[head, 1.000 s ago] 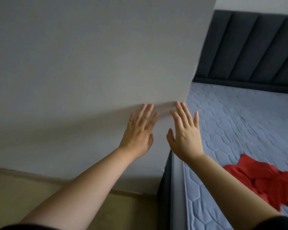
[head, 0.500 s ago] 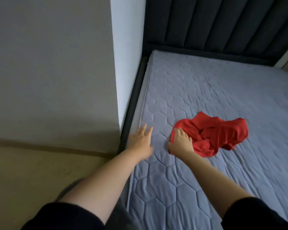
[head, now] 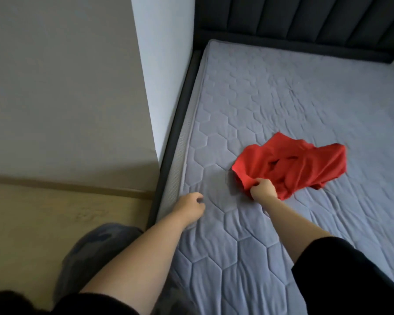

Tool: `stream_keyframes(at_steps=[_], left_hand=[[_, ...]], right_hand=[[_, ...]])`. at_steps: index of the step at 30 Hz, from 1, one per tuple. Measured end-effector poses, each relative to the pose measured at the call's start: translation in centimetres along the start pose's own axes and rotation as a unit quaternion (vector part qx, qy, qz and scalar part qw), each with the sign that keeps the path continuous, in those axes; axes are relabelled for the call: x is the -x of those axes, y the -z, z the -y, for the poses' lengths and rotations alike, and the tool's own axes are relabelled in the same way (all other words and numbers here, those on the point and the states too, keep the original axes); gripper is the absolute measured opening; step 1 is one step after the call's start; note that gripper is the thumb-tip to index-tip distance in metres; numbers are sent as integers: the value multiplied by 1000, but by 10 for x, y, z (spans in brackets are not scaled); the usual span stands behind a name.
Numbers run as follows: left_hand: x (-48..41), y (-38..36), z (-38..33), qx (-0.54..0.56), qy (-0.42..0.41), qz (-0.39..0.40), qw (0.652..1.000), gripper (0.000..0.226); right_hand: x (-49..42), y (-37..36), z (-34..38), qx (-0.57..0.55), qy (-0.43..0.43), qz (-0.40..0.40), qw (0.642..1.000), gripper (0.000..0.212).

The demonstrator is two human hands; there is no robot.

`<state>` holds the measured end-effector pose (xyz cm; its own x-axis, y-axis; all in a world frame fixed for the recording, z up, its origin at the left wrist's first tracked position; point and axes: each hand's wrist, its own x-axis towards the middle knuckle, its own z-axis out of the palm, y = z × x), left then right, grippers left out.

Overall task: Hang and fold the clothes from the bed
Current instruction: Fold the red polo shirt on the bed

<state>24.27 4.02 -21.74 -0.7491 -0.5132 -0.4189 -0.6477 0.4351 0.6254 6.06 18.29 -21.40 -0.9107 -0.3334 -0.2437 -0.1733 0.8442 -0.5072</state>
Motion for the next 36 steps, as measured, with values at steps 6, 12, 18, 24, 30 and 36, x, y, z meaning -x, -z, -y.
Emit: stream_keyframes(at_steps=[6, 12, 18, 24, 30, 36], left_hand=[[-7, 20, -18, 439, 152, 37, 885, 30], [-5, 20, -14, 422, 111, 6, 900, 32], [-11, 38, -3, 478, 120, -235, 837, 34], [-1, 48, 0, 391, 83, -305, 864, 38], [12, 55, -7, 150, -80, -303, 938, 37], [30, 58, -19, 469, -94, 93, 873, 42]], right_hand=[[55, -5, 38, -73, 182, 274, 942, 31], [66, -6, 37, 32, 288, 72, 954, 50], [30, 5, -9, 336, 124, 47, 932, 88], [34, 2, -16, 143, 19, -7, 989, 43], [51, 19, 17, -37, 76, 1, 996, 41], [91, 19, 101, -259, 167, 108, 945, 20]])
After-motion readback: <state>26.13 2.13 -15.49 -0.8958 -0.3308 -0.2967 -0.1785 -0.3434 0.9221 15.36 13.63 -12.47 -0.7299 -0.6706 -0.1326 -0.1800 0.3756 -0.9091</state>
